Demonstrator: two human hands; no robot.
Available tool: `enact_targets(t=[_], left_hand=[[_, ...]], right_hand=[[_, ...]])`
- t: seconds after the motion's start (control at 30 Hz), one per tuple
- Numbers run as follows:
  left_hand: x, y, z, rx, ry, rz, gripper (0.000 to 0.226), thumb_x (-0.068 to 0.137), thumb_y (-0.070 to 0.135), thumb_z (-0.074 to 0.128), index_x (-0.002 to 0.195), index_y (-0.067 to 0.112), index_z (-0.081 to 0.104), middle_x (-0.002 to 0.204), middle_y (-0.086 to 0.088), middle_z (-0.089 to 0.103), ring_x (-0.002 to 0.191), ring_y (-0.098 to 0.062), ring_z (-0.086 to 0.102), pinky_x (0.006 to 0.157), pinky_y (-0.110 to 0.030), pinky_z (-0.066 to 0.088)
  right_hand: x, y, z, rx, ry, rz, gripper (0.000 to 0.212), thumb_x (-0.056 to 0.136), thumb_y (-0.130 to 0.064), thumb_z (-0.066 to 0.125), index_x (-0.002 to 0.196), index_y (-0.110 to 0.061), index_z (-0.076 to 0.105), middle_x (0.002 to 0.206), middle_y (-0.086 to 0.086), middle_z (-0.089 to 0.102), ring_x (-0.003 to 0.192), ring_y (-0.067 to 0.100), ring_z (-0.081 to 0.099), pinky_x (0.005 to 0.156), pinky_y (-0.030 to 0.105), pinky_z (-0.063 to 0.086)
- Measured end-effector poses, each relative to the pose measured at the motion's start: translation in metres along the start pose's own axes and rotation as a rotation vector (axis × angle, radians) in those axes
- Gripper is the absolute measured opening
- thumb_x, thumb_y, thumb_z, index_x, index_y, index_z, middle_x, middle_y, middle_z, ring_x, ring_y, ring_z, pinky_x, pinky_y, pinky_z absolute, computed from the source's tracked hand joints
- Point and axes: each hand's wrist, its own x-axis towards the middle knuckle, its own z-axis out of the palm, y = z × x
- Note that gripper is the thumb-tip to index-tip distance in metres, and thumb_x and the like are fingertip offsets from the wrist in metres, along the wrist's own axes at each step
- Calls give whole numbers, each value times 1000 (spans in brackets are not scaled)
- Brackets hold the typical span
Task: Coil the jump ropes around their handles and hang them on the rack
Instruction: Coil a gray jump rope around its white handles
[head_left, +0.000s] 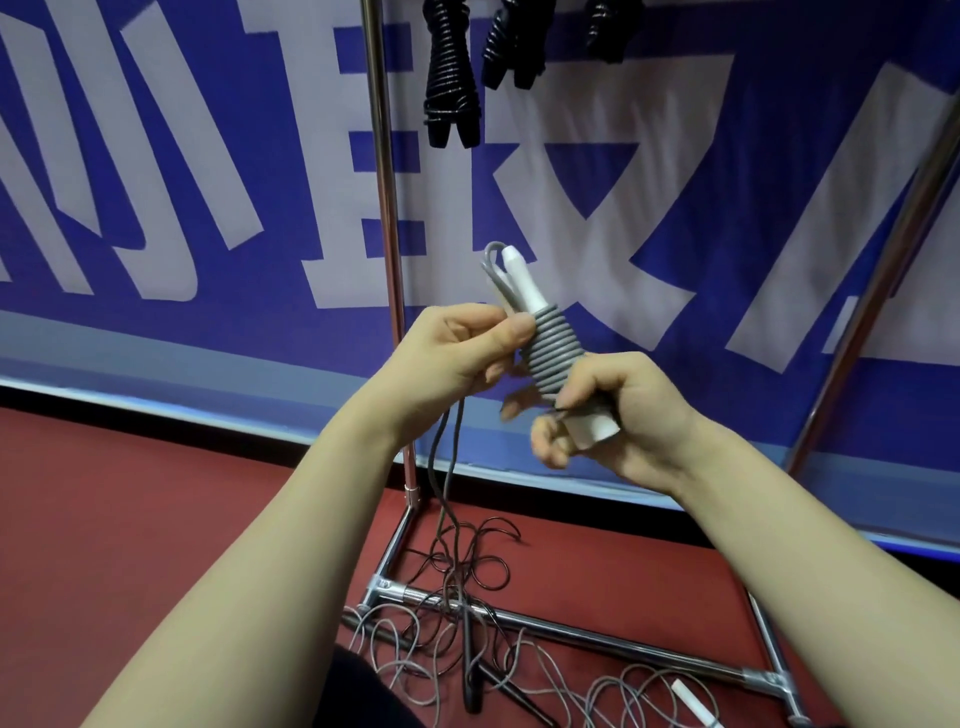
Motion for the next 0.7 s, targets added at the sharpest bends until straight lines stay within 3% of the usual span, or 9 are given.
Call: enact_targets(t=[0.1, 0.17, 0.23, 0.37, 0.4, 0.47, 0.53, 0.7], left_hand=[[0, 2, 2, -9, 122, 4, 31, 88, 26, 67, 61, 11, 63, 49, 2, 44, 48, -11, 32, 49, -20, 25], [1, 2, 5, -17, 195, -1, 32, 91, 23, 67, 66, 4, 61, 48, 1, 46, 46, -12, 34, 47, -19, 28], [1, 2, 9, -26, 233, -15, 34, 92, 25, 67, 68, 1, 61, 47, -2, 49, 42, -14, 37, 45, -19, 34], [1, 2, 18, -46, 268, -50, 38, 90, 26, 70, 61, 4, 61, 45, -6, 50, 38, -17, 40, 43, -22, 38], [1, 3, 19, -41, 279, -52, 40, 89, 27, 71, 59, 4, 59, 45, -7, 49, 38, -17, 40, 43, -22, 38], [1, 3, 21, 2, 295, -40, 44, 88, 29, 72, 55, 4, 56, 43, -7, 49, 37, -18, 41, 44, -21, 38], [1, 2, 24, 81, 309, -28, 49, 88, 32, 72, 51, 6, 53, 41, -8, 48, 36, -17, 40, 43, -21, 37], [-1, 3, 30, 62, 282, -51, 53, 90, 34, 69, 45, 15, 48, 36, -3, 39, 33, -14, 29, 38, -20, 27]], right_hand=[[4, 1, 3, -156, 238, -139, 60, 61, -5, 59, 120, -9, 50, 90, 17, 62, 66, 25, 63, 55, 35, 52], [3, 1, 4, -341, 279, -255, 72, 71, 0, 73, 129, -31, 45, 98, 11, 66, 74, 18, 62, 65, 34, 53], [2, 3, 4, -525, 272, -359, 83, 76, -1, 77, 133, -47, 40, 109, -1, 62, 74, 11, 61, 63, 31, 56], [3, 7, 6, -752, 369, -439, 79, 71, -16, 84, 136, -40, 46, 109, -18, 60, 80, -3, 62, 63, 12, 49], [4, 8, 7, -787, 395, -449, 76, 70, -20, 86, 132, -41, 48, 106, -17, 64, 85, -2, 64, 68, 13, 50], [5, 10, 7, -876, 439, -436, 69, 66, -33, 85, 123, -47, 49, 99, -14, 68, 86, 6, 66, 77, 29, 56], [7, 12, 6, -970, 486, -400, 63, 66, -38, 81, 118, -47, 47, 91, -8, 69, 80, 17, 67, 75, 41, 57], [3, 10, 7, -991, 607, -437, 58, 66, -17, 72, 114, -42, 52, 76, -6, 64, 68, 20, 60, 67, 39, 55]])
